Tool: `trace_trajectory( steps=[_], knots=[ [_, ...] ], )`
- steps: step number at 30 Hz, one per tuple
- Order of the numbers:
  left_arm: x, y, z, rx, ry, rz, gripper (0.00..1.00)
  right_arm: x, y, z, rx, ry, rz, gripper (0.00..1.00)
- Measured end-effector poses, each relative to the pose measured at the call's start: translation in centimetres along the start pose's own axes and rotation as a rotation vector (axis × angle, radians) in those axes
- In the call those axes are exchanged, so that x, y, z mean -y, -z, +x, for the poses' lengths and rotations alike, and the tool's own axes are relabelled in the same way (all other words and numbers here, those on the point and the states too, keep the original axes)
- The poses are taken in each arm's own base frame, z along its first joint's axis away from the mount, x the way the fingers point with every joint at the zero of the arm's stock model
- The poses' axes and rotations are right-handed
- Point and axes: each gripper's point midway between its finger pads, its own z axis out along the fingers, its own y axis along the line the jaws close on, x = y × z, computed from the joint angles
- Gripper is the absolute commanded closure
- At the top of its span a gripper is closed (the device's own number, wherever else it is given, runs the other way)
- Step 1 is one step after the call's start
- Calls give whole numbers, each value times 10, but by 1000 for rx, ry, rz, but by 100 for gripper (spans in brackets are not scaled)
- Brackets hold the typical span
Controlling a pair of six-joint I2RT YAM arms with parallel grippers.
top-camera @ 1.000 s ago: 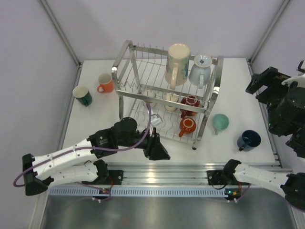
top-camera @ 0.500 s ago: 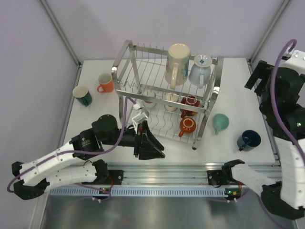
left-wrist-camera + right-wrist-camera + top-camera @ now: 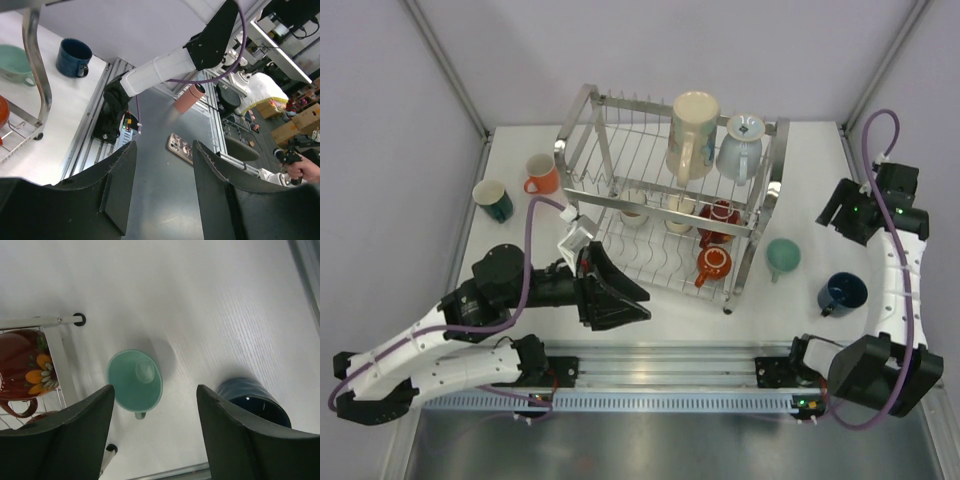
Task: Load the cups into the dish rack
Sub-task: Grab a cup with the right arm
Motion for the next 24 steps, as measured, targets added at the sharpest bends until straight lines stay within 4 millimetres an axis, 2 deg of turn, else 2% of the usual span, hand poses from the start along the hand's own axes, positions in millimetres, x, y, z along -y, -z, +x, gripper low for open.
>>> trace_trajectory(
  steps=[5, 12, 18, 24],
  knots=[
    [7, 10, -20, 79, -26, -18, 45, -9, -21, 14, -37, -2, -77, 48],
    [4, 16, -37, 154, -48, -68, 44, -17, -46, 48, -104, -38, -159, 53],
    [-2, 17, -42, 178, -49, -109, 44, -9, -71, 83, -194, -66, -142, 57],
    [-2, 19, -47, 196, -54, -119, 44, -4, -86, 89, -193, -64, -129, 59]
  ],
)
